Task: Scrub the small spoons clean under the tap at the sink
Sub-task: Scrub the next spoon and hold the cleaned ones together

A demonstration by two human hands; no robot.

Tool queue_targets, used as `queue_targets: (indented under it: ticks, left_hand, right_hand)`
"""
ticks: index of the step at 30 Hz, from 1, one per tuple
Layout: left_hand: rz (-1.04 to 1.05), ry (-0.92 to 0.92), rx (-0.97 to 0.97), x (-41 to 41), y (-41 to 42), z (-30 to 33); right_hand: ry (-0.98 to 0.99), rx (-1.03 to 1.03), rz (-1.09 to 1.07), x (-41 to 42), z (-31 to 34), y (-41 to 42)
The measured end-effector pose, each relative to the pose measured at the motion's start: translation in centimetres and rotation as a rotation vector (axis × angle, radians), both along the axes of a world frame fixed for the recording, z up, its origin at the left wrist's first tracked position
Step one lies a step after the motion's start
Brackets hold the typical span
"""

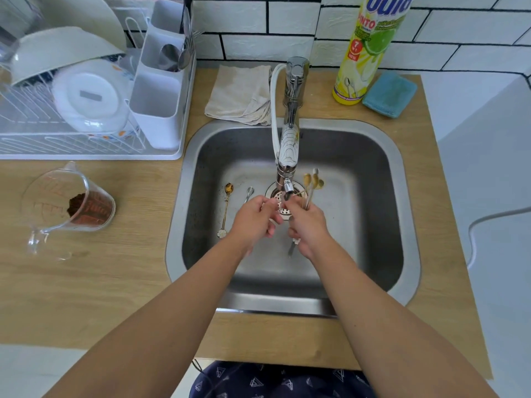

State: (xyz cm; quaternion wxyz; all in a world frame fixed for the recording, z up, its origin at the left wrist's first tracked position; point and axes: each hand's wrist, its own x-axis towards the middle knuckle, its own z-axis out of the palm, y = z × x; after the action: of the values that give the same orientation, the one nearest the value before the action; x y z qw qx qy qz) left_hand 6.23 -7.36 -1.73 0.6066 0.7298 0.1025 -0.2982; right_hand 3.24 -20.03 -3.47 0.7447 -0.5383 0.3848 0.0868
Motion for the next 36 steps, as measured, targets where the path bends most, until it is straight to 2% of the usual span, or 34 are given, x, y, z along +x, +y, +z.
queue_targets:
  ticks: [4,9,10,15,17,19,22,25,29,33,36]
  left_hand:
    - [0.019,-0.04,0.044,-0.1,1.4,-0.4]
    - [0.029,0.042,-0.023,-0.7,2.4,-0.2]
    - [0.03,0.045,-0.016,-0.7,2.3,-0.1]
    - [0.047,0.06,-0.035,-0.8,1.7,0.1]
    - [0.058,0.058,-0.091,-1.0,1.6,0.1]
    - [0.06,0.002,-0.098,-1.1,1.4,0.0]
    - [0.06,-0.156,0.015,-1.0,0.6,-0.1]
    - [0.067,-0.254,0.116,-0.7,0.3,-0.3]
    - [0.016,-0.319,0.218,-1.2,1.1,-0.5]
    - [-0.009,-0.353,0.301,-1.7,1.9,-0.1]
    - [-0.029,-0.333,0.308,-1.9,2.3,0.3]
  right_hand:
    - [-0.005,0.002,0.109,-0.1,-0.3,1.5]
    - [0.01,0.079,-0.213,0.7,-0.8,0.5]
    - [0.014,0.076,-0.215,0.7,-0.9,0.7]
    - [0.036,0.04,0.05,-0.4,-0.9,2.2]
    - [0.037,0.044,-0.033,0.1,-0.7,1.2]
    - [0.022,0.102,-0.202,0.6,-0.7,0.4]
    - [0.02,0.191,-0.326,0.8,-0.9,0.8]
    - [0.054,0.194,-0.2,0.2,-0.9,1.7]
    - [0.046,0.204,-0.104,-0.1,-0.5,1.4]
    - [0.026,0.235,-0.249,1.0,0.1,0.0]
    - [0.033,0.184,-0.245,1.2,0.1,-0.1]
